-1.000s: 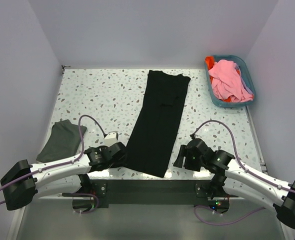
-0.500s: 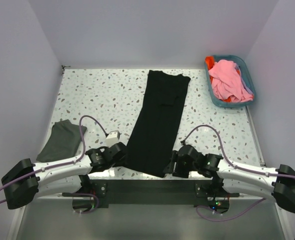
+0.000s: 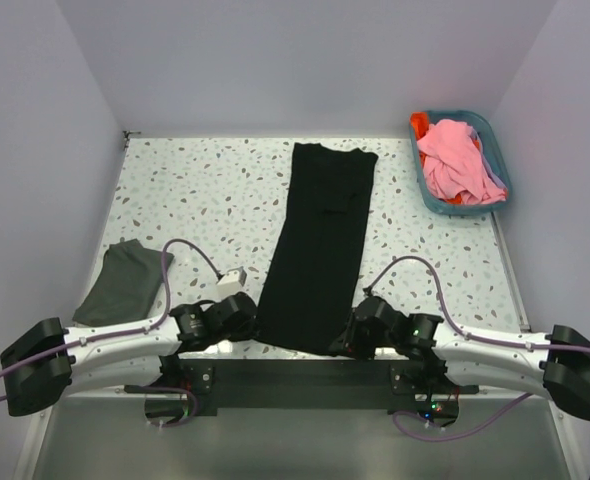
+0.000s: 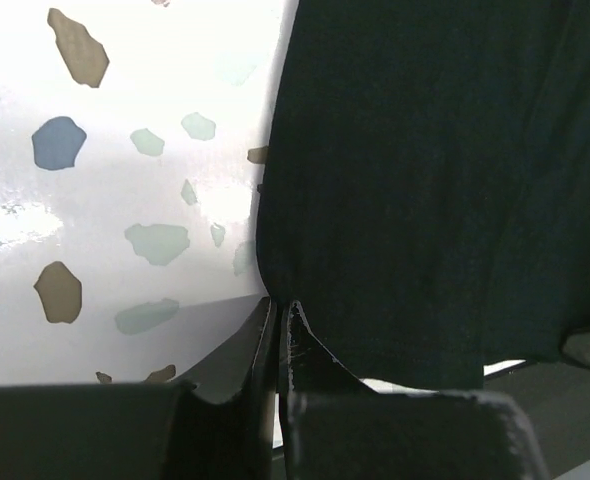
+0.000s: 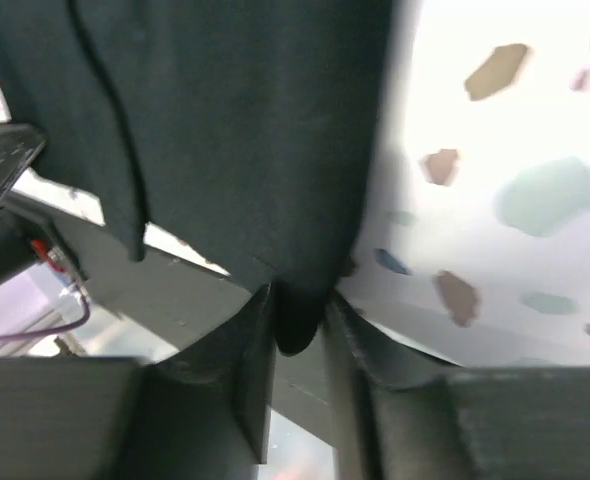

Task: Fold and stack the t-shirts
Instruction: Fold the tshirt

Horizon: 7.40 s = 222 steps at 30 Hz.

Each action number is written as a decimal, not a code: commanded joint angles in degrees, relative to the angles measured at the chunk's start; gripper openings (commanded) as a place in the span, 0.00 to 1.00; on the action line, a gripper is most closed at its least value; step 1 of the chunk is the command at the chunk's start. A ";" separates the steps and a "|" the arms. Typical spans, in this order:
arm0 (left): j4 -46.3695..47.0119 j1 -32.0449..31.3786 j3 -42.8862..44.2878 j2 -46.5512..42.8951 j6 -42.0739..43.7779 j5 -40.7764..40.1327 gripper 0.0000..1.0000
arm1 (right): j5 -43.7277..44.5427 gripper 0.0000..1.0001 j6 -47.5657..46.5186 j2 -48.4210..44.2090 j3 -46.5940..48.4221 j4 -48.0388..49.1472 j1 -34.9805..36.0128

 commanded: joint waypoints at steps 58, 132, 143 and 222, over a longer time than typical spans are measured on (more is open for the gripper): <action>13.34 26.38 49.90 45.17 17.74 5.06 0.00 | 12.77 0.00 -45.27 41.94 48.88 -0.28 -34.44; 12.62 34.03 54.57 62.77 20.47 5.16 0.12 | 9.34 0.41 -51.60 65.34 61.91 -4.59 -39.63; 19.47 33.94 33.13 46.17 18.00 6.03 0.13 | 7.59 0.40 -44.84 51.98 36.95 5.43 -30.06; 12.20 16.54 -10.65 -7.03 1.66 12.80 0.42 | 4.50 0.53 -28.66 3.10 9.60 -6.95 -23.02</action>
